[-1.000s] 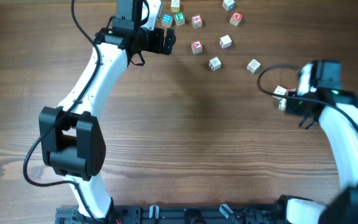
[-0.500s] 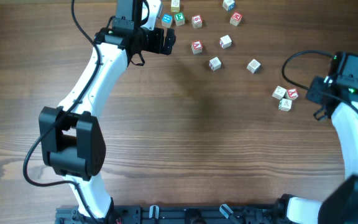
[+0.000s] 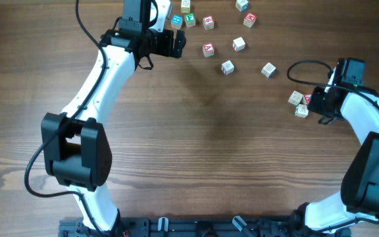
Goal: Form a circle
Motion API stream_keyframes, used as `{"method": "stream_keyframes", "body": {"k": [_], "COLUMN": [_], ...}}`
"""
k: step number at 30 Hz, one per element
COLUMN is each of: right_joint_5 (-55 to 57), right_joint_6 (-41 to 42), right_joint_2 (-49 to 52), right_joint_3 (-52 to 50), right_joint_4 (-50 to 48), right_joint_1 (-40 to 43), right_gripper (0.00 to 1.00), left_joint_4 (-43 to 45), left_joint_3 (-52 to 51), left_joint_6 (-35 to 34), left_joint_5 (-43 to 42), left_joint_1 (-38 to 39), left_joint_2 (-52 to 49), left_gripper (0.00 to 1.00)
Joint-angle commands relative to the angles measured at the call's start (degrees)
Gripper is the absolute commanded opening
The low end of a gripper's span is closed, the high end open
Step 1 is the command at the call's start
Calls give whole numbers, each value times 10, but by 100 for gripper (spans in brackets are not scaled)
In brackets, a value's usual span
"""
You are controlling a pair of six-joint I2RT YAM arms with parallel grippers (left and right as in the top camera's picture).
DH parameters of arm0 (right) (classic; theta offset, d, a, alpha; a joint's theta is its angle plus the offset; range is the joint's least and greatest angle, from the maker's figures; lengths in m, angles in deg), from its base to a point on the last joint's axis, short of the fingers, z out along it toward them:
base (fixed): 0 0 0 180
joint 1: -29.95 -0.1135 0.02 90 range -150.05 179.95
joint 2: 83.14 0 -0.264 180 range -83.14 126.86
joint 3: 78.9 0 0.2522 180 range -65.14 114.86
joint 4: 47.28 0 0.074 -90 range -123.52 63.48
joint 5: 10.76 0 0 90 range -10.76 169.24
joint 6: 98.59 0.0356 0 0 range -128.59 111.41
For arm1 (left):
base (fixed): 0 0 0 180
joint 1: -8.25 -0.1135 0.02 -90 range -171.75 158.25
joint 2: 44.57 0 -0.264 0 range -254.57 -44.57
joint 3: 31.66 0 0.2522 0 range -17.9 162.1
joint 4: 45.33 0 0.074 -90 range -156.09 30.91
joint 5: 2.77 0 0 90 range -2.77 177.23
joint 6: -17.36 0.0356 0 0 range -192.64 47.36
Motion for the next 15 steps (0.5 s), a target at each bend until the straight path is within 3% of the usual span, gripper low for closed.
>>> {"method": "stream_keyframes", "body": {"k": [1,5,8,11,15], "right_joint_5": [-14,-38,-47,-47,-40], "right_joint_6": [54,61,115,218,245], "right_joint_2": [5,5,5,5,5], "right_joint_3": [1,1,1,0,0], "right_joint_4": [4,5,5,26,56], "right_joint_1": [2,2,2,2,2], "right_gripper": [4,4,4,4,4], "left_joint_4": [0,0,0,0,0], "left_joint_3": [-3,-3,-3,-3,-3], "left_joint_6": [-2,-2,-2,-2,-2], "left_joint_5": [-3,-3,-3,-3,-3], "left_joint_1": [3,3,3,3,3], "left_joint_2": [-5,-5,-5,-5,-5], "left_gripper": [100,100,100,100,100]}}
